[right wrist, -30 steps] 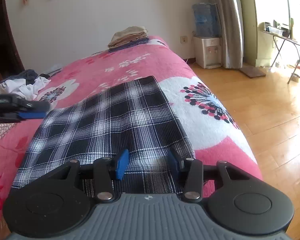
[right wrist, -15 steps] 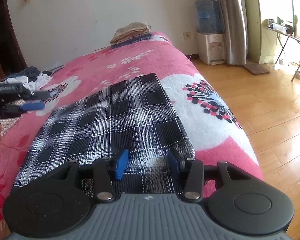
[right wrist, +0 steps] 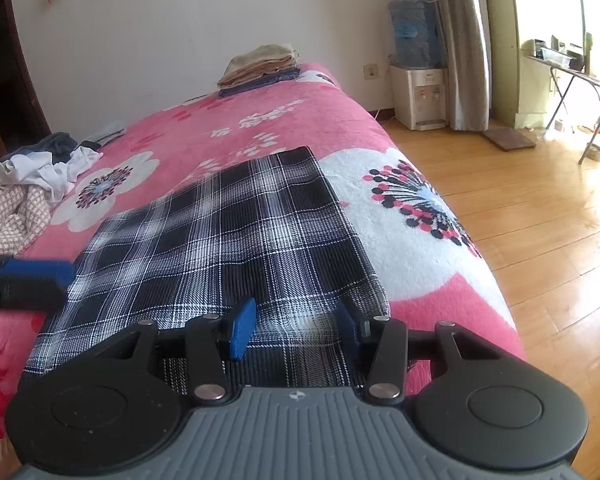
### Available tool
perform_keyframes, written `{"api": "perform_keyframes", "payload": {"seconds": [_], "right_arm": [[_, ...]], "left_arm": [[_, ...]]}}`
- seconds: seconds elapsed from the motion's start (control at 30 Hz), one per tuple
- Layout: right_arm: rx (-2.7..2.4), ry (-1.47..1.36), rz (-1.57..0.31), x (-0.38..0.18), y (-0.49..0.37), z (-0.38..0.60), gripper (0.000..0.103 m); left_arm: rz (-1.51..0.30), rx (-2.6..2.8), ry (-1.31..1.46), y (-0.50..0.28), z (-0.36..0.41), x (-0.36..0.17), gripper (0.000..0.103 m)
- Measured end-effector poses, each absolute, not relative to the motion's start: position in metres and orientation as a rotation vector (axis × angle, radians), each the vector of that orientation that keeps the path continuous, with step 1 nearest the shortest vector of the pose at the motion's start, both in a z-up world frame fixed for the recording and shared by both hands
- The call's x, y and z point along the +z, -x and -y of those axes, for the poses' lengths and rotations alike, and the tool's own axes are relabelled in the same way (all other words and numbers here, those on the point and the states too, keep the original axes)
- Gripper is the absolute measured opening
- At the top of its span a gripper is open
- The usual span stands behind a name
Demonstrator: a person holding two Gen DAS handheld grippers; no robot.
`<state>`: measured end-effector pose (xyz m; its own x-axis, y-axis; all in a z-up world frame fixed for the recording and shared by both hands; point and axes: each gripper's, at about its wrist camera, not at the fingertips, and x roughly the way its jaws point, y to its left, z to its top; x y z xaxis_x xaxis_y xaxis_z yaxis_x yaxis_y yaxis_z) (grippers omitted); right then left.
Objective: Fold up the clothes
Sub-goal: 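Hold the folded plaid bundle's edge with both grippers, pausing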
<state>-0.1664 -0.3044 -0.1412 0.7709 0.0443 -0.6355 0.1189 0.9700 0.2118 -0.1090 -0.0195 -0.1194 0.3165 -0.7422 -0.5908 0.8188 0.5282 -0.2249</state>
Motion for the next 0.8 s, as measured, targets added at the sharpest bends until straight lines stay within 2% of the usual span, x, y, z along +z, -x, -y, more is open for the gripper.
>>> {"api": "perform_keyframes", "payload": {"seconds": [0.23, 0.8], "right_arm": [[-0.054, -0.242, -0.695, -0.140, 0.165, 0.303, 0.048], [-0.071, -0.237, -0.700, -0.140, 0.164, 0.300, 0.048]], "left_arm": [[-0.658, -0.988, -0.334, 0.129, 0.036, -0.145, 0.055], [-0.658, -0.981, -0.325, 0.131, 0.034, -0.145, 0.055]]}}
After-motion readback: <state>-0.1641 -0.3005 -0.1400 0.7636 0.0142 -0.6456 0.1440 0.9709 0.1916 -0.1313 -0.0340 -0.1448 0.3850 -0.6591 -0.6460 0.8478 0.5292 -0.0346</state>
